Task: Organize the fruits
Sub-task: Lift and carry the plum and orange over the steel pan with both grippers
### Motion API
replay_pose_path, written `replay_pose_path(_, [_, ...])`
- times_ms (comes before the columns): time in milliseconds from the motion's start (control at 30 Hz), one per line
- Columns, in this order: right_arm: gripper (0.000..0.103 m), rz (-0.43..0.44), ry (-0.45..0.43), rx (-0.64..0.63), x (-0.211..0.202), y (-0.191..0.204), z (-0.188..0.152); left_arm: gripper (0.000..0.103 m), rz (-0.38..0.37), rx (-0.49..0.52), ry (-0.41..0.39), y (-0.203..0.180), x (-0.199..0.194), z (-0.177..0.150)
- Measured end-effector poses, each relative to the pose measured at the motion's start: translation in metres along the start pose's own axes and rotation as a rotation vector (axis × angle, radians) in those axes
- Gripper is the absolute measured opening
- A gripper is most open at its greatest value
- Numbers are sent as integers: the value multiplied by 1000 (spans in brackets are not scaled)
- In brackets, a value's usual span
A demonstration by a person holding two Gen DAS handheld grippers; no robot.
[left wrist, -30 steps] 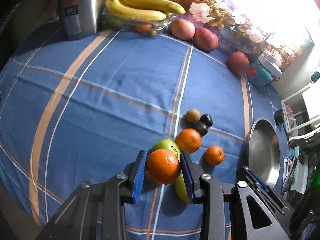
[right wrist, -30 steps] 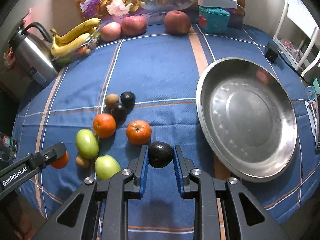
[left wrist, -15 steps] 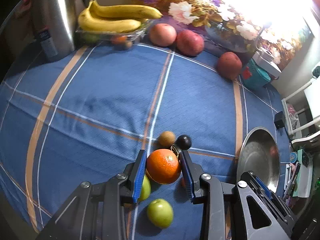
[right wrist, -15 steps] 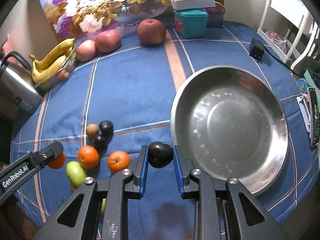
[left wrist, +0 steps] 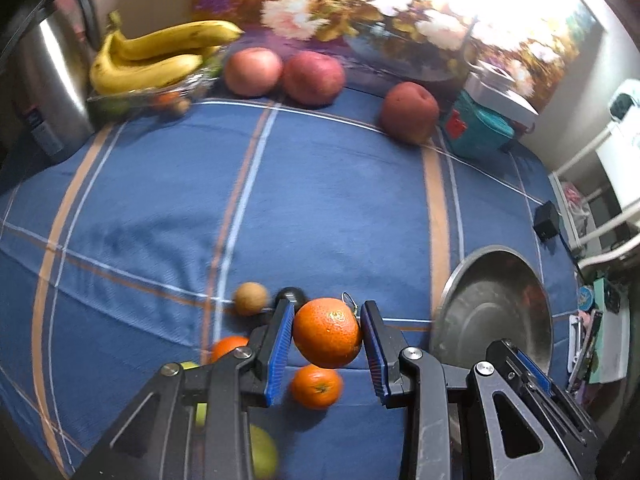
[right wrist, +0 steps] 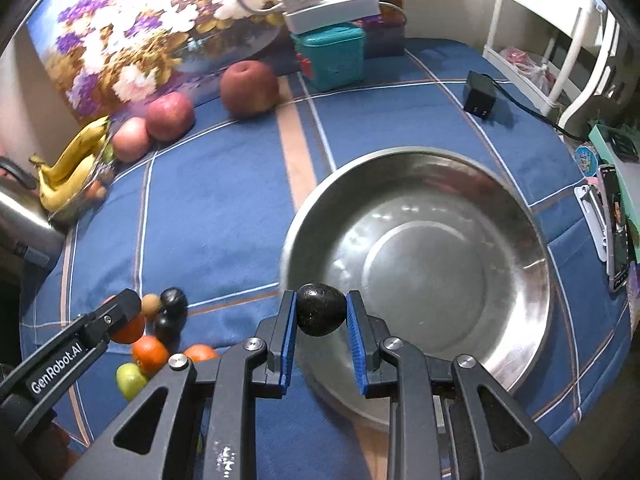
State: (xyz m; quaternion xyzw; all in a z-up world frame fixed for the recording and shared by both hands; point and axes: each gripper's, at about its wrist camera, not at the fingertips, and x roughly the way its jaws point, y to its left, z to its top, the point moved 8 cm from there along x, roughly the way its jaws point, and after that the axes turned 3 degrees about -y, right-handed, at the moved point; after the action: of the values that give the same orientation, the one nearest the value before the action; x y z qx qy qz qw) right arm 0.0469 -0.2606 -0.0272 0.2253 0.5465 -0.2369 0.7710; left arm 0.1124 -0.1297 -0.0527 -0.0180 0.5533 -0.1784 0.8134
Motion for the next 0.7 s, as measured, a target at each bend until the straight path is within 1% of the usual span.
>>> replay_pose_path(233, [25,-76,-2,54,1,-40,8,37,-37,68,8,-37,10,-6])
replay_pose_path(467, [25,-112,-5,134,-3,-83,7,37,-89,147,20,-68,18,-20])
replay_pose_path(567, [25,-145,-11,175,-6,-103,5,37,-106,188,19,-82,20,-25])
replay_pose_path(700, [25,-163,-15,214,-9,-123,6,37,-129,236,10,-96,21,-31])
